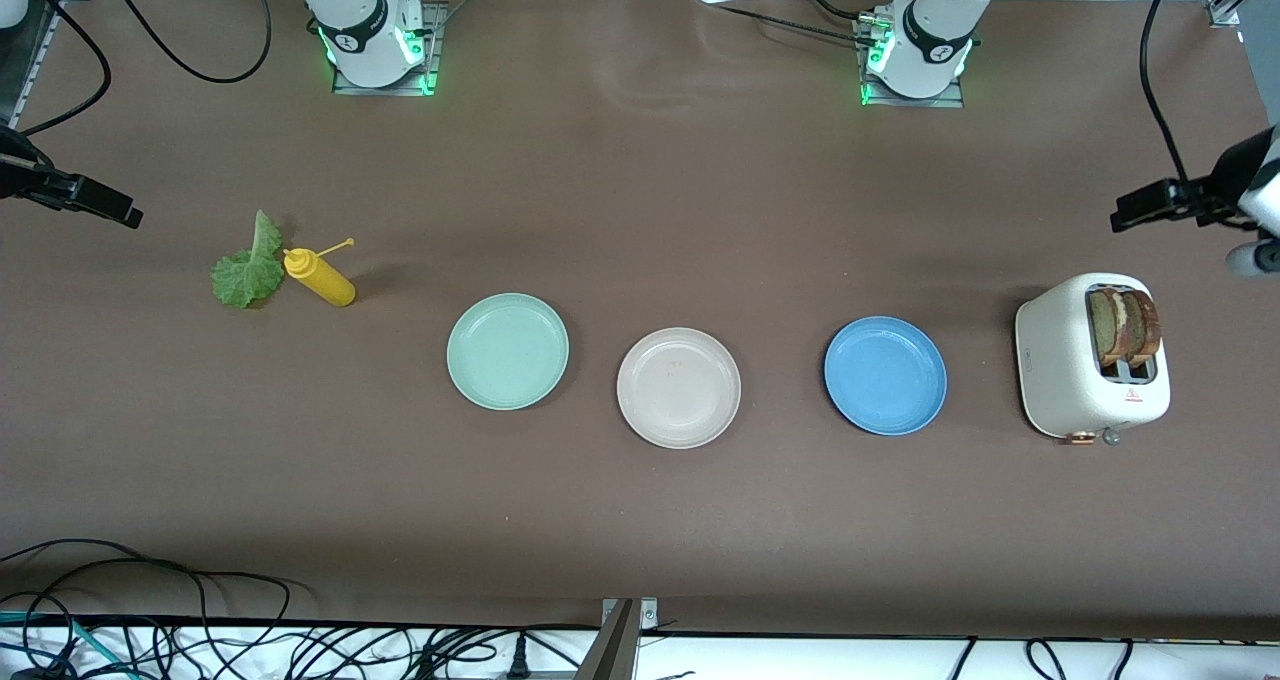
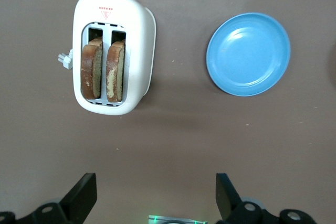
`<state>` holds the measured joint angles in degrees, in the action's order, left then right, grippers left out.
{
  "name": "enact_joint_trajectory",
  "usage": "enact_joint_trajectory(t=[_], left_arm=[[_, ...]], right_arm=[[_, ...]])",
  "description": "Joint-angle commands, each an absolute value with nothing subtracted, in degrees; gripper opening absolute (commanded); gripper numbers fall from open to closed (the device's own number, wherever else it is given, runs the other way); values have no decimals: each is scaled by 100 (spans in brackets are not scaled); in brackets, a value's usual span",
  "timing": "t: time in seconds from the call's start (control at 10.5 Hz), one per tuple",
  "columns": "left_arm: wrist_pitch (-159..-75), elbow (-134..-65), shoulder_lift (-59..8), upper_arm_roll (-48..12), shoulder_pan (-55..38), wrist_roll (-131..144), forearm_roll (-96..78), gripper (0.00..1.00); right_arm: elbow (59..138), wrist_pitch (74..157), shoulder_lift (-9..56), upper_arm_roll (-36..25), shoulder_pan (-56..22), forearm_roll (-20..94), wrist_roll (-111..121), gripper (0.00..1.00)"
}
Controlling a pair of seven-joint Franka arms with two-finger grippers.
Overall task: Make sandwich on beige plate with both arms
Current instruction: 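Reach the left gripper down to the toast slice in the toaster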
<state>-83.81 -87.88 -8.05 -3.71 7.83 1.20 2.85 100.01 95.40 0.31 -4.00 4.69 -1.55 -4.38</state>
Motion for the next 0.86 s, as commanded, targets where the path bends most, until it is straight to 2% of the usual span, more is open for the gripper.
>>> enact_joint_trajectory(t=[0.0,0.29,0.77], left_arm=[[-8314,-8561,-1230,-396,826,88,466,100],[-8612,-8307,-1773,-352,1221,-226,439,100],[-9271,-8271,-2487,-343,1266,-448,659,100]], right_arm=[[9879,9439,70,-404,475,-79,-387,100],[9879,9439,70,-404,475,-79,-387,100],[9879,9448,70,-413,475,-70,-387,100]])
